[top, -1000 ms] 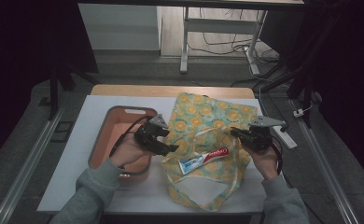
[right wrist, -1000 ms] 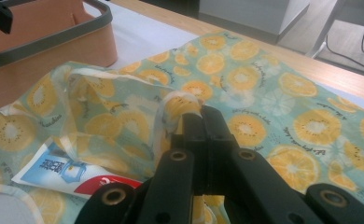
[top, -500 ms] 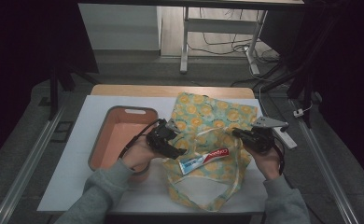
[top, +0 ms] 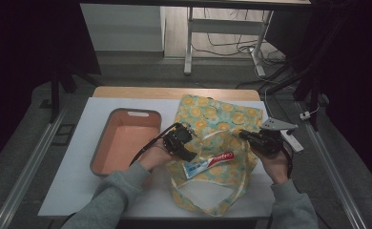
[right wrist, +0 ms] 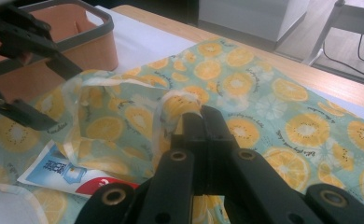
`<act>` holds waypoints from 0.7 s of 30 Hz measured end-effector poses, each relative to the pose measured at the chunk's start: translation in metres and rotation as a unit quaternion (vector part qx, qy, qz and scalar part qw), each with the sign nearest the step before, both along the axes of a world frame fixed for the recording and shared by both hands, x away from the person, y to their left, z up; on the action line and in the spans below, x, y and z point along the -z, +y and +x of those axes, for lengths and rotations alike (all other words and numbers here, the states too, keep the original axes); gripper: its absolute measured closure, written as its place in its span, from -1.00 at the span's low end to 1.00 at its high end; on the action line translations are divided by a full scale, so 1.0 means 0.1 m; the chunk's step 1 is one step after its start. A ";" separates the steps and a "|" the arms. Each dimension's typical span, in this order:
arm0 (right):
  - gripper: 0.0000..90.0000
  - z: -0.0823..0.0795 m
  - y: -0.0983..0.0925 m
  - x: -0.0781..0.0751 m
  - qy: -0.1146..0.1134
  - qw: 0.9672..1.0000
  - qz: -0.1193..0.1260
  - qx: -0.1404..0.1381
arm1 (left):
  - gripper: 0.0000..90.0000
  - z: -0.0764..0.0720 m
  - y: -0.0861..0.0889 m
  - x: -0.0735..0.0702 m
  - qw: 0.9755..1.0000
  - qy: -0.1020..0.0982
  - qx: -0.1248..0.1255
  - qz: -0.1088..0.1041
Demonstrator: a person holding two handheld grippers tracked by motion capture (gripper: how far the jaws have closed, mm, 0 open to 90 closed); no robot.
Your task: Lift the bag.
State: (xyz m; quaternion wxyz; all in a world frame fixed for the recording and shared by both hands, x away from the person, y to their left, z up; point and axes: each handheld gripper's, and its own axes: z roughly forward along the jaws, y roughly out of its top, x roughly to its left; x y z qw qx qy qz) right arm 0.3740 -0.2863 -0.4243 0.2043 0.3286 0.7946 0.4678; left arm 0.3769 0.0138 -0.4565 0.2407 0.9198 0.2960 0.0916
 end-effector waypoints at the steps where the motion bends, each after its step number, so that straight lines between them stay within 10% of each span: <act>1: 1.00 0.00 0.00 0.00 0.000 1.000 0.000 0.000 | -0.33 0.01 -0.01 0.02 1.000 -0.001 -0.002 0.006; 5: 1.00 0.00 -0.01 -0.01 0.000 1.000 0.001 -0.002 | -0.09 0.04 -0.04 0.07 1.000 -0.001 -0.010 0.017; 12: 1.00 0.00 0.00 0.00 0.001 1.000 0.000 -0.003 | 0.94 0.05 -0.07 0.09 1.000 0.015 -0.001 0.025; 21: 0.97 0.03 -0.01 0.05 0.019 1.000 -0.003 -0.007 | 0.97 0.01 0.17 -0.15 0.997 0.035 0.019 -0.062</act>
